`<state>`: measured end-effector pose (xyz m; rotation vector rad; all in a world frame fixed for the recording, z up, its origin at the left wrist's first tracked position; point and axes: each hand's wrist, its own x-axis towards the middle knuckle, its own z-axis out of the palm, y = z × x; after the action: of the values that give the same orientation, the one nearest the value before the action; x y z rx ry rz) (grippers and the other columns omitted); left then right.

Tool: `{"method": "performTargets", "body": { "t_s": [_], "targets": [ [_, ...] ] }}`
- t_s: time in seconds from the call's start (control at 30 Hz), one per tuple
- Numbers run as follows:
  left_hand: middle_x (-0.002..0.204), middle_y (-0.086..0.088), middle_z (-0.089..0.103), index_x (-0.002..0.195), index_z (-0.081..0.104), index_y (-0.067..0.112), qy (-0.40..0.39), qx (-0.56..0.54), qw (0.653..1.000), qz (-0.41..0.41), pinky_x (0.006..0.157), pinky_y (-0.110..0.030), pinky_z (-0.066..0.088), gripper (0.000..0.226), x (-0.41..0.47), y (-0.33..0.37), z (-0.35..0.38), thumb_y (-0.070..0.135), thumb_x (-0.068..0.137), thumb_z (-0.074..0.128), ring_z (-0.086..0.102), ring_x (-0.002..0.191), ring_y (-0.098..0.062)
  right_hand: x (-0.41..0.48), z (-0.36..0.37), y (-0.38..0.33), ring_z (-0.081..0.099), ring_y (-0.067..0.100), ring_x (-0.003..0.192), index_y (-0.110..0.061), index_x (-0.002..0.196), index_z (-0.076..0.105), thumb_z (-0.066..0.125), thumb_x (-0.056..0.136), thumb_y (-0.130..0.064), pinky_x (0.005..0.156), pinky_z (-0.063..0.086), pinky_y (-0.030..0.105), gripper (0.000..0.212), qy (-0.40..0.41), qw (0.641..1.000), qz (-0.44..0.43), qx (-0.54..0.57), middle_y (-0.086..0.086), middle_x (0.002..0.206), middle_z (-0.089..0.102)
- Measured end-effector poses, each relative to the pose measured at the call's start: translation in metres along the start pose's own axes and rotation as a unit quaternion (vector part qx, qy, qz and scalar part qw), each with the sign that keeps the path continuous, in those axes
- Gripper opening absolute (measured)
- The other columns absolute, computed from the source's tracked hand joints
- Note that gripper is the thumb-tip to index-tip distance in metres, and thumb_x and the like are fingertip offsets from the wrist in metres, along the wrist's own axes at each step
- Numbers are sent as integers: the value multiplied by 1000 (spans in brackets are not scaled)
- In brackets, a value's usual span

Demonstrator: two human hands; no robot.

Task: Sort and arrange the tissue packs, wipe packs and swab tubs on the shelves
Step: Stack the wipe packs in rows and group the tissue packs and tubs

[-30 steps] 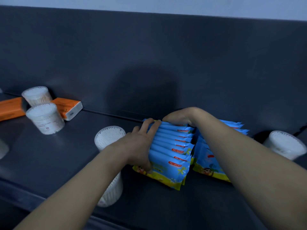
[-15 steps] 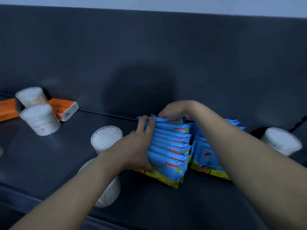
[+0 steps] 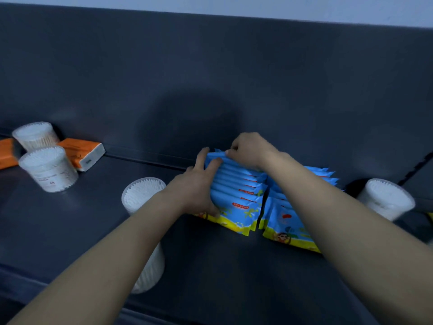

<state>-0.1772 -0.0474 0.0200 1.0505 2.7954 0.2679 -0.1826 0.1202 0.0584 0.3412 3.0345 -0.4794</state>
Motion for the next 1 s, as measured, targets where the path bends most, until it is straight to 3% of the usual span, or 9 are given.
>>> {"method": "performTargets", "body": {
  "t_s": [0.1,0.23,0.4,0.63,0.8,1.0],
  "targets": [
    [155,0,-20,146,-5,33,-29,-27,999,-4,96,-39,45,127,4,1,-2,40,55,83,46,123,-34,-1,-14,5,63,31,92,-11,102,69,52,83,-16,74,50,28,26,62,997,21,-42,12,105,66],
    [153,-4,-26,147,-9,31,-55,-5,998,1,101,-38,42,127,10,9,-2,45,58,81,42,128,-34,-8,-18,20,65,28,91,-13,101,71,52,78,-6,80,55,31,30,9,997,35,-67,10,105,67],
    [152,-5,-30,148,-9,27,-55,-11,998,-4,100,-35,42,124,8,13,1,49,62,77,45,126,-31,-20,-19,33,64,27,93,-19,88,72,55,80,-6,84,55,35,23,22,999,5,-31,8,100,68],
    [151,-8,-32,148,-13,23,-48,26,998,-5,99,-39,42,126,6,16,4,60,63,72,42,127,-34,-38,-33,45,62,18,99,-19,99,72,58,83,-12,87,47,23,22,60,998,1,29,3,105,69],
    [151,-4,-32,147,-16,23,-69,62,996,-11,104,-41,38,130,4,18,-2,63,60,72,29,136,-32,-61,-42,54,62,15,97,-16,98,71,65,84,-19,86,48,23,16,56,997,-10,52,-3,90,64],
    [155,-10,-14,148,-13,18,-52,-19,998,-35,107,-33,34,133,3,13,-4,54,59,79,31,136,-30,-99,-55,81,61,21,100,-14,105,69,62,86,-25,86,48,27,23,97,991,82,32,6,106,68]
  ]
}}
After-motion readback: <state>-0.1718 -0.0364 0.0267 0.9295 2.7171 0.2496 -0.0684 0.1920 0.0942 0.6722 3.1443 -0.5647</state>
